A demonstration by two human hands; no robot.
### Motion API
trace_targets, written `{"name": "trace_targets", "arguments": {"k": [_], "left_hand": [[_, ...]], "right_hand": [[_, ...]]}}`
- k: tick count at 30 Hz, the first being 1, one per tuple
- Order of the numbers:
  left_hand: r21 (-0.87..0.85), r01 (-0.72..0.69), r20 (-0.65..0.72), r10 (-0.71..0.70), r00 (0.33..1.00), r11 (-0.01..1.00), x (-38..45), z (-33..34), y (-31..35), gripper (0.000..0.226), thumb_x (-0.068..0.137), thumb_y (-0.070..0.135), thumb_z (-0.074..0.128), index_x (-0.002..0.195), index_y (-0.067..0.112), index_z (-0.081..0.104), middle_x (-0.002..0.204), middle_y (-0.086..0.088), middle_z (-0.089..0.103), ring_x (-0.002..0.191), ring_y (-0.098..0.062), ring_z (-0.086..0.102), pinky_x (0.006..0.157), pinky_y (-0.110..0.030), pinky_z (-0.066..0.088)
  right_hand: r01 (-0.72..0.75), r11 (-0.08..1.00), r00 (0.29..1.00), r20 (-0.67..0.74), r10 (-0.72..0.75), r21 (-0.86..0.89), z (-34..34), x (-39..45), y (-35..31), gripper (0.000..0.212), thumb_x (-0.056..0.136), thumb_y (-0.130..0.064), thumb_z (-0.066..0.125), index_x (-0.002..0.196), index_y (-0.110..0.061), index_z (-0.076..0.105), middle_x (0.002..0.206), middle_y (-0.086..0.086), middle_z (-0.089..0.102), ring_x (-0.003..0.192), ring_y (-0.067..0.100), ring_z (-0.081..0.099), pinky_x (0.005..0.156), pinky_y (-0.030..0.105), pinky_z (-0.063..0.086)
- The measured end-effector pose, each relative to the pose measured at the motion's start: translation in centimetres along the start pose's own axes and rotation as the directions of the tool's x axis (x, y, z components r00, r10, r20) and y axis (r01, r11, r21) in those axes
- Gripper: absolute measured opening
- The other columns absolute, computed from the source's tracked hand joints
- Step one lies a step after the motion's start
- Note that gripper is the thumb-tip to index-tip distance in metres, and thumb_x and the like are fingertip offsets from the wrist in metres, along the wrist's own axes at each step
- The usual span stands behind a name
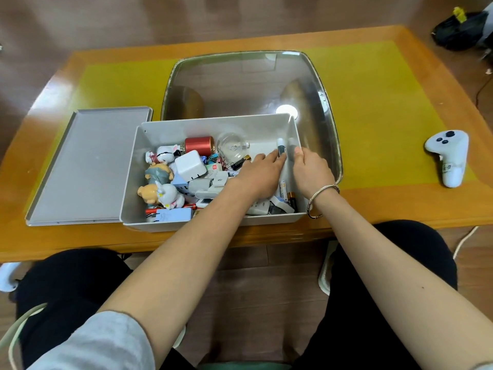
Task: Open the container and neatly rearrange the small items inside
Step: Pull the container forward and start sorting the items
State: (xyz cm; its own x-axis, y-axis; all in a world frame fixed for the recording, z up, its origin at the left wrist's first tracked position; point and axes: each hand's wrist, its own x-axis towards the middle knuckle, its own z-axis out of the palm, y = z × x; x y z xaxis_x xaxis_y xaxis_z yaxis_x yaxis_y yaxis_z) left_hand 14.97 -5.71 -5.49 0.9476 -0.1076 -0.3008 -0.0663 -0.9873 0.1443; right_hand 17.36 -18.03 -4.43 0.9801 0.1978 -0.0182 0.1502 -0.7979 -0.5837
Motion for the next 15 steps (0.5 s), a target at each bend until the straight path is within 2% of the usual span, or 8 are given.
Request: {"name": "trace_targets", "arguments": {"k": [4, 7, 11, 15], "left_hand": [[-0.023, -0.005, 0.022, 0.005, 1.0, 1.0, -0.01, -0.21, -0.05, 0.081, 0.09, 0.004, 0.05, 0.153, 0.015, 0.001, 0.161, -0.004, 0.0, 0.145, -0.03, 0.012, 0.112, -0.053, 0.027], [-0.018, -0.021, 0.041, 0.022, 0.999, 1.0, -0.11, -0.35, -0.24, 0.082, 0.09, 0.005, 0.05, 0.153, 0.015, -0.001, 0.161, -0.004, -0.002, 0.145, -0.029, 0.01, 0.112, -0.052, 0.026], [-0.01, -0.013, 0.067, 0.014, 0.998, 1.0, -0.23, -0.33, -0.27, 0.08, 0.092, 0.006, 0.047, 0.153, 0.016, -0.003, 0.161, -0.002, -0.005, 0.147, -0.027, 0.005, 0.114, -0.054, 0.019], [-0.011, -0.018, 0.073, 0.019, 0.997, 1.0, -0.21, -0.32, -0.3, 0.079, 0.092, 0.006, 0.046, 0.153, 0.016, -0.004, 0.161, -0.002, -0.005, 0.147, -0.024, 0.003, 0.115, -0.054, 0.018]], "right_hand": [[-0.006, 0.992, 0.999, -0.037, 0.001, -0.124, 0.0, -0.19, -0.15, 0.043, 0.102, -0.033, 0.022, 0.112, -0.01, 0.057, 0.104, 0.017, 0.065, 0.096, 0.036, 0.059, 0.067, 0.032, 0.034], [0.009, 0.97, 0.994, -0.099, -0.034, -0.242, 0.1, -0.43, -0.32, 0.035, 0.101, -0.032, 0.025, 0.116, -0.013, 0.05, 0.098, 0.016, 0.066, 0.089, 0.037, 0.061, 0.062, 0.033, 0.035], [0.038, 0.962, 0.99, -0.12, -0.073, -0.269, 0.07, -0.55, -0.44, 0.031, 0.101, -0.028, 0.028, 0.124, -0.015, 0.045, 0.092, 0.014, 0.066, 0.081, 0.035, 0.062, 0.057, 0.033, 0.033], [0.035, 0.961, 0.99, -0.121, -0.07, -0.273, 0.06, -0.58, -0.51, 0.03, 0.101, -0.028, 0.028, 0.122, -0.015, 0.045, 0.092, 0.015, 0.066, 0.081, 0.036, 0.062, 0.057, 0.033, 0.033]]}}
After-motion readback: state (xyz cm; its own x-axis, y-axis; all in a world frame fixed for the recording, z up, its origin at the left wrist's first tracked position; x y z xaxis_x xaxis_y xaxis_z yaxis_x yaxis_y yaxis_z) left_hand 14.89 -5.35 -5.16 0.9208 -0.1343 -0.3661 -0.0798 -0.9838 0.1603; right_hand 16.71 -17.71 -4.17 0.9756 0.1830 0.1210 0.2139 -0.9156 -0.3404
